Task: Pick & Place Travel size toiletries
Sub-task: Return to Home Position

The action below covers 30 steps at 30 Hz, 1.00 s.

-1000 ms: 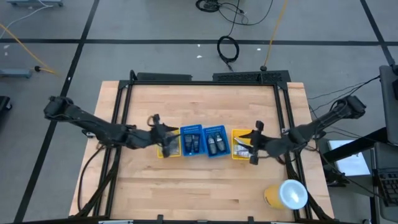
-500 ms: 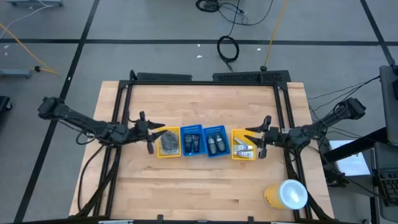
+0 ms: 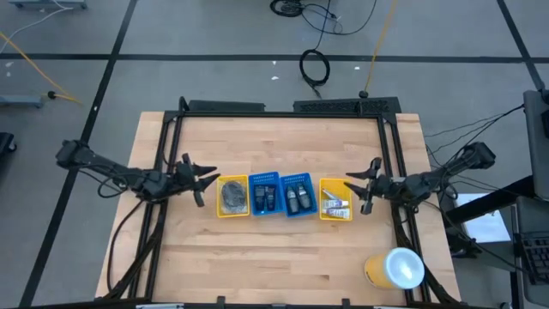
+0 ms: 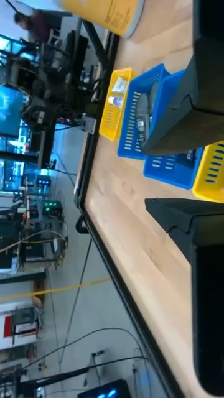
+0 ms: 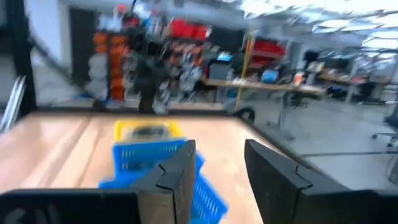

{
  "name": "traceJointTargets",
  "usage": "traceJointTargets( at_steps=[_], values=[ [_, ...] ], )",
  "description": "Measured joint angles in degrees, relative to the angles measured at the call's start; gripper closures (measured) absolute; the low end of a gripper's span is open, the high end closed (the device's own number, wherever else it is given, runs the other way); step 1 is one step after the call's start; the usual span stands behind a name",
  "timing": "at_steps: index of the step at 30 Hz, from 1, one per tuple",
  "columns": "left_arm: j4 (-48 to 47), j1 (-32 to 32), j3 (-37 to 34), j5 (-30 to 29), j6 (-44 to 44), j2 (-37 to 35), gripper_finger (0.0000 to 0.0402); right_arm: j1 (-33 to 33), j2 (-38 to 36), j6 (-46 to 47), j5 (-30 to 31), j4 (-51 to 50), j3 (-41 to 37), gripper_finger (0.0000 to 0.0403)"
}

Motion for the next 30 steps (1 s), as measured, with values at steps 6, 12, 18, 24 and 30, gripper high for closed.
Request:
traceJointTargets(
  at_steps=[6, 12, 18, 24, 30],
  values=[
    [-3.1, 0.0, -3.1, 0.5, -2.5, -4.8, 0.0282, 0.1, -7.2, 3.6, -8.9, -14.2, -0.1, 0.0273],
    [-11.1, 0.1, -3.4, 1.5, -5.6, -9.8, 0.0282, -1.0, -15.1, 0.7, -13.3, -21.0, 0.3, 0.0273],
    [-15.8, 0.3, -3.3, 3.6, -3.0, -17.3, 0.0282, -6.1, -16.5, -2.2, -19.4, -22.7, 2.4, 0.0273],
    [-17.4, 2.7, -2.8, 6.1, 3.6, -25.2, 0.0282, -13.6, -16.5, 4.5, -27.4, -22.4, 1.2, 0.0273],
    [-17.6, 3.8, -2.8, 7.5, 4.0, -23.9, 0.0282, -17.3, -16.5, 9.9, -34.2, -15.3, -3.7, 0.0273]
  ],
)
